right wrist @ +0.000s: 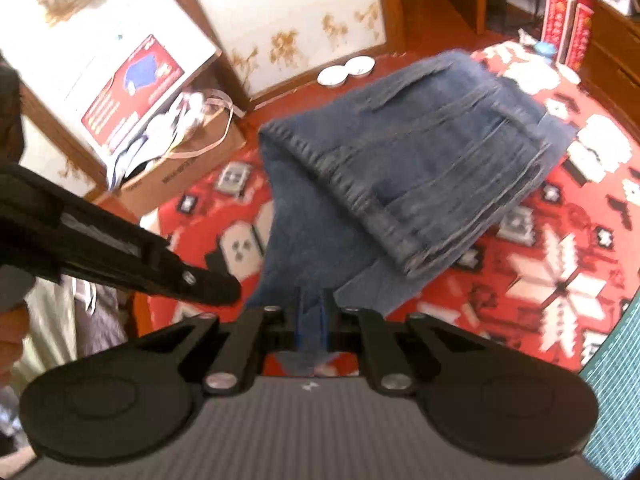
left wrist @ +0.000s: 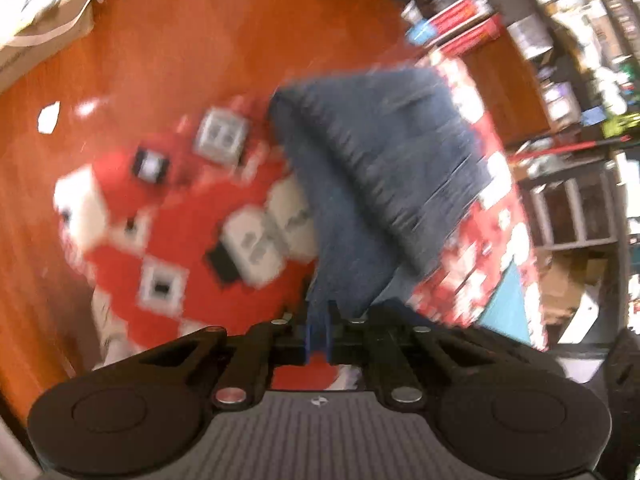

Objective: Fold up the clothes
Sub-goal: 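Carry the held shorts over the blanket away from the mat with both grippers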

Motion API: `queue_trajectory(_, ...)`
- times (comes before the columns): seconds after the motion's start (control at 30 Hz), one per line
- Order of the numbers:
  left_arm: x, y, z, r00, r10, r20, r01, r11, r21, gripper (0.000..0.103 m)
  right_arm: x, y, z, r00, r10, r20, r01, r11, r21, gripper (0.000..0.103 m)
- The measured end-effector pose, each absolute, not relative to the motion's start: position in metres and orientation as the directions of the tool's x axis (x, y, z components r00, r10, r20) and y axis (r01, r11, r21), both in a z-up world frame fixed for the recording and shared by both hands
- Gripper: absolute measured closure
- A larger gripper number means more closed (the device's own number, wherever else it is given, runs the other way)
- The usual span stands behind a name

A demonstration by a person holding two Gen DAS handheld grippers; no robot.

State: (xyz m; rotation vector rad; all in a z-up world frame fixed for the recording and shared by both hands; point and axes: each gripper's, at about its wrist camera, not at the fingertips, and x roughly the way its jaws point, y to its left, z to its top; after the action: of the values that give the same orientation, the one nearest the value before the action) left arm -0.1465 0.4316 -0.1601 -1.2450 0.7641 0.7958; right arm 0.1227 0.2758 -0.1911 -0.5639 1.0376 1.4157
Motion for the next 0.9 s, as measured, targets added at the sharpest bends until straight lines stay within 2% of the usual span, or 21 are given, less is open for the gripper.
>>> queue_trajectory(0.17,-0.122,0.461,-0.162,0.582,0.166,-0.796,-0.808,0.232,-0.542,0.101,0.13,0.291,-0.194,-0.114,0.536,-0.837,-0.964,0.144,0.223,0.094)
queue_trajectory(0.3,-0.107,0.468,-0.183,0.507,0.134,-0.851,-0.846,0.268,-0.461,0.102,0.135,0.289,-0.208,-0.116,0.509,-0.853,-0.954,0.181,0.237,0.094)
queue_trajectory(0.4,-0.116,0.456,-0.198,0.488,0.092,-0.868,-0.855,0.247,-0.455,0.102,0.129,0.275,-0.211,-0.129,0.507,-0.852,-0.956,0.166,0.243,0.094)
queue_trajectory(0.47,-0.124,0.448,-0.196,0.501,0.093,-0.86,-0.85,0.237,-0.47,0.102,0.125,0.266,-0.21,-0.14,0.505,-0.852,-0.954,0.162,0.253,0.094)
queue_trajectory(0.7,-0.119,0.423,-0.179,0.435,0.092,-0.896,-0.867,0.313,-0.389,0.101,0.127,0.243,-0.208,-0.176,0.49,-0.854,-0.938,0.179,0.296,0.093)
queue_trajectory(0.9,-0.13,0.411,-0.18,0.427,0.089,-0.9,-0.879,0.276,-0.389,0.101,0.13,0.226,-0.211,-0.204,0.475,-0.856,-0.916,0.216,0.338,0.094)
